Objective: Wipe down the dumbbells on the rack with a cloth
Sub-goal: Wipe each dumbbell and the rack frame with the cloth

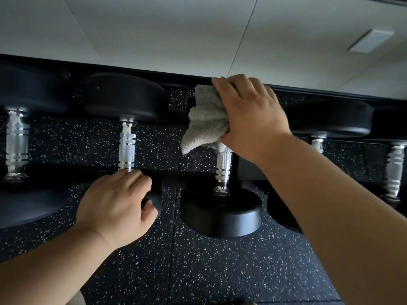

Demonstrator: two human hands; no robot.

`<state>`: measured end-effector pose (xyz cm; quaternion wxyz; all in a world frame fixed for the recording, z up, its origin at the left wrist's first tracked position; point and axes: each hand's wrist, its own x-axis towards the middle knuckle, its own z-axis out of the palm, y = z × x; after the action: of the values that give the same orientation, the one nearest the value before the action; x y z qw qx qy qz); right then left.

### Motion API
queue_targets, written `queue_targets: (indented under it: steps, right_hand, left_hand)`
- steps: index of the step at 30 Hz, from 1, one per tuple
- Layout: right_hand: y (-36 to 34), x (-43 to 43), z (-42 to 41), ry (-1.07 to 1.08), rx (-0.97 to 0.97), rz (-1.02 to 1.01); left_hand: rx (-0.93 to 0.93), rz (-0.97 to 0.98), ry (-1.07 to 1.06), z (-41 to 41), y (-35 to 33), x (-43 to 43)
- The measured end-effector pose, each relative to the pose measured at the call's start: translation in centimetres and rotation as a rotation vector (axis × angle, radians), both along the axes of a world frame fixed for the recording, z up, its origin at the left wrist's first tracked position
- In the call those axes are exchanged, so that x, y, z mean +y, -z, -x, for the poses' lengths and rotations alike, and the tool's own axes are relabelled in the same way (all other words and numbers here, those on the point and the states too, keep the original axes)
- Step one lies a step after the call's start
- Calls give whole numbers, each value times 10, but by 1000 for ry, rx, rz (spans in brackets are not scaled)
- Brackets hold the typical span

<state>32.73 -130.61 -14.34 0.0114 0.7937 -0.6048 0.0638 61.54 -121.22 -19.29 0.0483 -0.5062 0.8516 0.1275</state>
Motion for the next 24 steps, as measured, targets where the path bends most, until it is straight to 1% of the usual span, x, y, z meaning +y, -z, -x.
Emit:
queue_targets:
  steps: [3, 5, 7, 9, 13, 15, 20, 24]
  right_hand:
    - [-10, 5, 24, -45, 19, -163]
    - [-18, 10, 33, -35, 27, -285]
    - [-24, 11, 29, -12, 14, -347]
    - [-19, 5, 15, 41, -24, -311]
    - [2, -7, -6, 83, -51, -3]
    - [8, -9, -6, 47, -60, 69]
    - [12, -6, 16, -34, -106, 74]
    - [20, 7, 44, 23, -241, 32]
  left_hand:
    - [6, 4, -3, 0, 0, 1]
    - [13, 6, -6, 0, 2, 1]
    - [15, 7, -4, -1, 3, 0]
    - [12, 4, -5, -1, 3, 1]
    - [10, 2, -9, -1, 3, 1]
    - [7, 9, -8, 0, 4, 1]
    - [-3, 17, -6, -1, 4, 2]
    - [2, 11, -14, 0, 4, 2]
